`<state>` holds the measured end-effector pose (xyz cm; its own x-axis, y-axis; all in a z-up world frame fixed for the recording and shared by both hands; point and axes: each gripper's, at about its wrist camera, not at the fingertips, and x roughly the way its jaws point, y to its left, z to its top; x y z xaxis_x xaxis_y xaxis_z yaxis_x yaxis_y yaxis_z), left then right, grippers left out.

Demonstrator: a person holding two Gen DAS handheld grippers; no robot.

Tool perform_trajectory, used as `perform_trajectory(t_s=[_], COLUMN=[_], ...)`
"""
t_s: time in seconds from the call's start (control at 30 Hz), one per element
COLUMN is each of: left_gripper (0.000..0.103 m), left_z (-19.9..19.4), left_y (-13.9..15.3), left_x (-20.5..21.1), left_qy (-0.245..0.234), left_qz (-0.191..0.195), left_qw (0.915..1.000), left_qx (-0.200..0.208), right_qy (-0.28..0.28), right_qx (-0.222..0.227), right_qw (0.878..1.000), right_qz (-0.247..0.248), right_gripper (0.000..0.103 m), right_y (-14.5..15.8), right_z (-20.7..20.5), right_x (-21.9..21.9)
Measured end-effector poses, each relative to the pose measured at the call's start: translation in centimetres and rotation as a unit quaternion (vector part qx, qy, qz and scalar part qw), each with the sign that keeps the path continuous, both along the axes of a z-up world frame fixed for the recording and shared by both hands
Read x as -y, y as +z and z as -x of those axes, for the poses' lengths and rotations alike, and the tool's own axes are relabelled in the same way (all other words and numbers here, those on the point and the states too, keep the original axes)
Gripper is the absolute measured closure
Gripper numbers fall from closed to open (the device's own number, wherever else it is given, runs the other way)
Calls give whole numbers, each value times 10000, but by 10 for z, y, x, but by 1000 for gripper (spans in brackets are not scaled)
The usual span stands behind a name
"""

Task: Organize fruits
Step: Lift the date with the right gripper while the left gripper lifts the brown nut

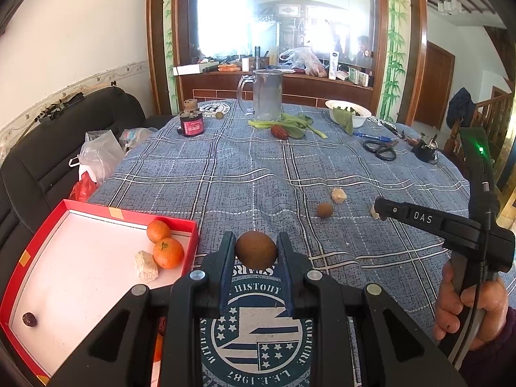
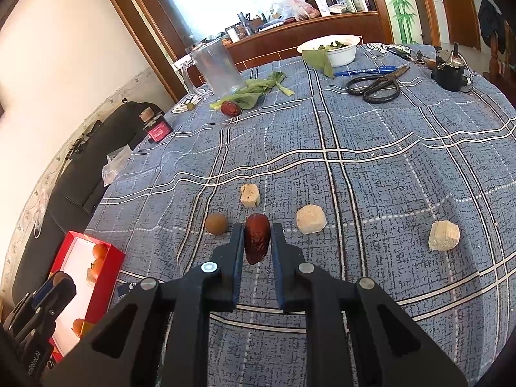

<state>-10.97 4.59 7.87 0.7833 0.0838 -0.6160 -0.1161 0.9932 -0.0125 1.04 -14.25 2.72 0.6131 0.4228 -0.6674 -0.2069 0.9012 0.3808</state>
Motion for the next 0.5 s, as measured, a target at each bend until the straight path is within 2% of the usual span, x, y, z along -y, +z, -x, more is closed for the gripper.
perform_trajectory(t_s=[0.3, 0.5], left_gripper=[78, 78], left_z=[6, 17], left_y=[1, 6], left_x=[-9, -31], left_qy=[14, 123], left_qz=[122, 274], left_qw=[9999, 9995], left_qx=[35, 138], right_qy=[-75, -241], right_qx=[17, 60], right_qw=[9999, 9994], right_qz=[93, 261], right_gripper=[85, 85], right_y=[-3, -6], right_z=[-1, -4], right_x=[1, 4])
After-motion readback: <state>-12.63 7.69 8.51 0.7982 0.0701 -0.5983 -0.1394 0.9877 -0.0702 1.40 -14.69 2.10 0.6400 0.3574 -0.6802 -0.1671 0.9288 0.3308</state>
